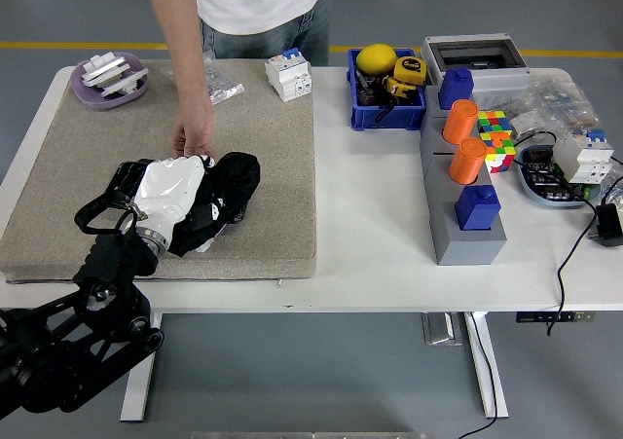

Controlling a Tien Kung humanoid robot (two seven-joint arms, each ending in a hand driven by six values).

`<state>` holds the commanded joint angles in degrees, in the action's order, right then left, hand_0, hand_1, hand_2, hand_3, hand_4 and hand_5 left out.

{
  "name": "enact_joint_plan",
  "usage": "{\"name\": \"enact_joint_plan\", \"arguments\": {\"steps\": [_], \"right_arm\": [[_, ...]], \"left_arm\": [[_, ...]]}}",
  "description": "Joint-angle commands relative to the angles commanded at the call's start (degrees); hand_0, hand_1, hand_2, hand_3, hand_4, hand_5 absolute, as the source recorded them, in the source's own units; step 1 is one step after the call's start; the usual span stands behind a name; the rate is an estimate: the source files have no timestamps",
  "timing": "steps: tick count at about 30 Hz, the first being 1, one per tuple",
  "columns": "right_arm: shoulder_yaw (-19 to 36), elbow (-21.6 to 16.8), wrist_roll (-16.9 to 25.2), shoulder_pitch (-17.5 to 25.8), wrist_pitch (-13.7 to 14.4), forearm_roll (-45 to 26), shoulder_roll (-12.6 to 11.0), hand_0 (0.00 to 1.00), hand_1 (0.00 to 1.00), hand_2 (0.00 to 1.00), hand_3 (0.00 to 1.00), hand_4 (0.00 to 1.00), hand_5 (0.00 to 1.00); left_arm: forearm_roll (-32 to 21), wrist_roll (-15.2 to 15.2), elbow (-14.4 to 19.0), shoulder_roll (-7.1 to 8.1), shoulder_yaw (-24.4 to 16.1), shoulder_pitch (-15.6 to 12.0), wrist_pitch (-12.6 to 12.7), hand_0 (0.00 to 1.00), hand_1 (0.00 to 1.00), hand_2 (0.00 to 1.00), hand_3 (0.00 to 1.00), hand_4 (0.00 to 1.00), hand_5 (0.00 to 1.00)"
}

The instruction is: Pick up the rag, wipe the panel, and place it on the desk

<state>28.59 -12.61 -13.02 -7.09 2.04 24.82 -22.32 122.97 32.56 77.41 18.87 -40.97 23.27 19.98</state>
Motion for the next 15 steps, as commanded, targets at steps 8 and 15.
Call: {"name": "enact_joint_plan", "arguments": {"steps": [8,15], "right_arm": [[2.1,-0.3,0.0,0.0,0.2,2.3,0.0,0.742,0.598,0.616,0.563,0.976,0.486],[3.1,-0.5,0.0,0.1,0.1,3.4,0.1,0.742,0.598,0.615,0.563,0.979,0.489]], "left_arm": [[0.5,0.0,-2.2,0.78,-3.8,-1.0,-0.2,0.197,0.295,0.506,0.567,0.481,0.002],[0.6,0.1,-4.1,1.68,-7.0,-1.6,-0.6,0.195,0.295,0.506,0.567,0.481,0.002]]}}
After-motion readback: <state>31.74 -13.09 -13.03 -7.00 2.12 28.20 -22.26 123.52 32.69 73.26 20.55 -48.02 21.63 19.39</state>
